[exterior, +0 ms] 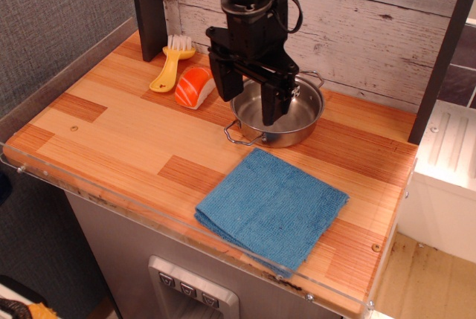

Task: Put the silver pot on the blue rag.

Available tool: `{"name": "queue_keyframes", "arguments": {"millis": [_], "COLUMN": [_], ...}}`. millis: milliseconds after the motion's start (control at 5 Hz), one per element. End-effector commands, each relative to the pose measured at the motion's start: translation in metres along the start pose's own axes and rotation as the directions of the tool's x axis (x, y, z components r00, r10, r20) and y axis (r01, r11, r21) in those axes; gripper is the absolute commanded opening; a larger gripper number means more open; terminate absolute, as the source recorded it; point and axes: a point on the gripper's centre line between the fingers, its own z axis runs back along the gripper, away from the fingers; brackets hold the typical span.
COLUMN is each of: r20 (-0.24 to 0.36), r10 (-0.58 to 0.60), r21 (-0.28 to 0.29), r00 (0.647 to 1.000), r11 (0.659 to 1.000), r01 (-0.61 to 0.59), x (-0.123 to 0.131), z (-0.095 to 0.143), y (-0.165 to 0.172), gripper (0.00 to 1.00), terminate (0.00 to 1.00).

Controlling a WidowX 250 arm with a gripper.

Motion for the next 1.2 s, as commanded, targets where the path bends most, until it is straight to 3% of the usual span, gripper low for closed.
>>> {"name": "queue_keyframes", "arguments": {"millis": [0, 400, 600, 800, 1000], "r20": [0.047, 0.018, 0.009, 0.02, 0.029], "r10": [-0.052, -0.07, -0.078, -0.092, -0.102], "r21": [-0.013, 0.0, 0.0, 0.001, -0.011], "r00": [0.998, 0.997, 0.997, 0.996, 0.994], "r11": [0.999, 0.998, 0.997, 0.996, 0.995], "r01": [0.053, 0.07, 0.078, 0.092, 0.103], "x": [0.028, 0.038, 0.039, 0.034, 0.034], "z": [-0.011, -0.033, -0.035, -0.047, -0.043], "y": [-0.02, -0.023, -0.024, -0.021, -0.015], "gripper": [1.0, 1.0, 0.0, 0.0, 0.0], "terminate": [0.0, 0.0, 0.0, 0.0, 0.0]}}
